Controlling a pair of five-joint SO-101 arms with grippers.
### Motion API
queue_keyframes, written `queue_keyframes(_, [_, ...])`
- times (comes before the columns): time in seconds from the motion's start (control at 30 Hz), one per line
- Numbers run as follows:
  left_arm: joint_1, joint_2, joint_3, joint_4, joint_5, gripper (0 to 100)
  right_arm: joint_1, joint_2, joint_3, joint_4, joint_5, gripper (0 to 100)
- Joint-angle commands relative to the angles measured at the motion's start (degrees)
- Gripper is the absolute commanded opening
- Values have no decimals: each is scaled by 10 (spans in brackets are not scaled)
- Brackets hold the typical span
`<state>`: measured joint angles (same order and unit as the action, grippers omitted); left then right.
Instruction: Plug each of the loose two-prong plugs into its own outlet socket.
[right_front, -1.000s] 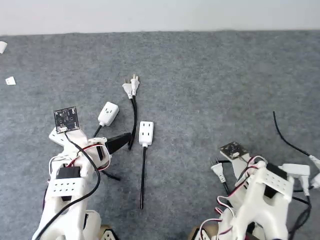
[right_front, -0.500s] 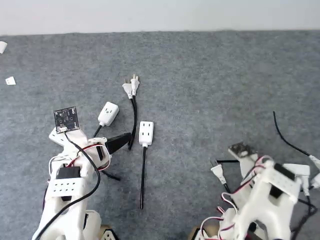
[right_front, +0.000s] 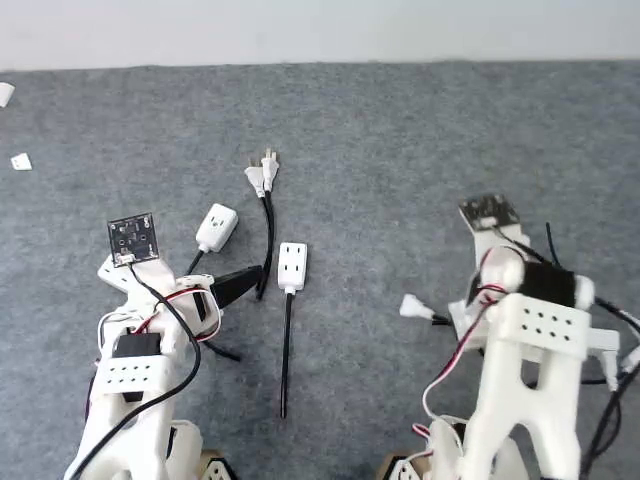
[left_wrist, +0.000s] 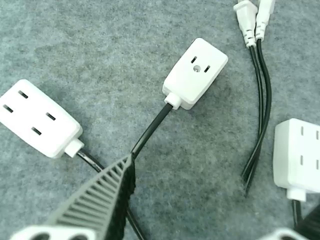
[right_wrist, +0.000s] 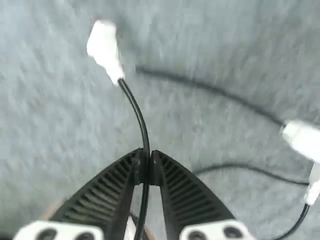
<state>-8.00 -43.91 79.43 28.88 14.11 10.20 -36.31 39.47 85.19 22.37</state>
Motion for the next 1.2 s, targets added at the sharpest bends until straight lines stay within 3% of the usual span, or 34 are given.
queue_keyframes(0.0, [2,-12,-14,-12,-3,511,-32,-17,-55,-21,-64,8])
queue_keyframes(0.27, [2,-12,-14,-12,-3,511,-29,-30,-153,27,-76,8])
queue_keyframes(0.53, [2,-12,-14,-12,-3,511,50,-30,-227,73,-66,8])
queue_keyframes(0.67, [2,-12,-14,-12,-3,511,57,-30,-173,60,-40,8])
queue_keyframes(0.9, [2,-12,-14,-12,-3,511,-36,-29,46,-21,-35,45])
queue_keyframes(1.03, [2,-12,-14,-12,-3,511,-19,-24,127,-81,37,135])
queue_keyframes(1.17, [2,-12,-14,-12,-3,511,-2,-24,181,-143,75,122])
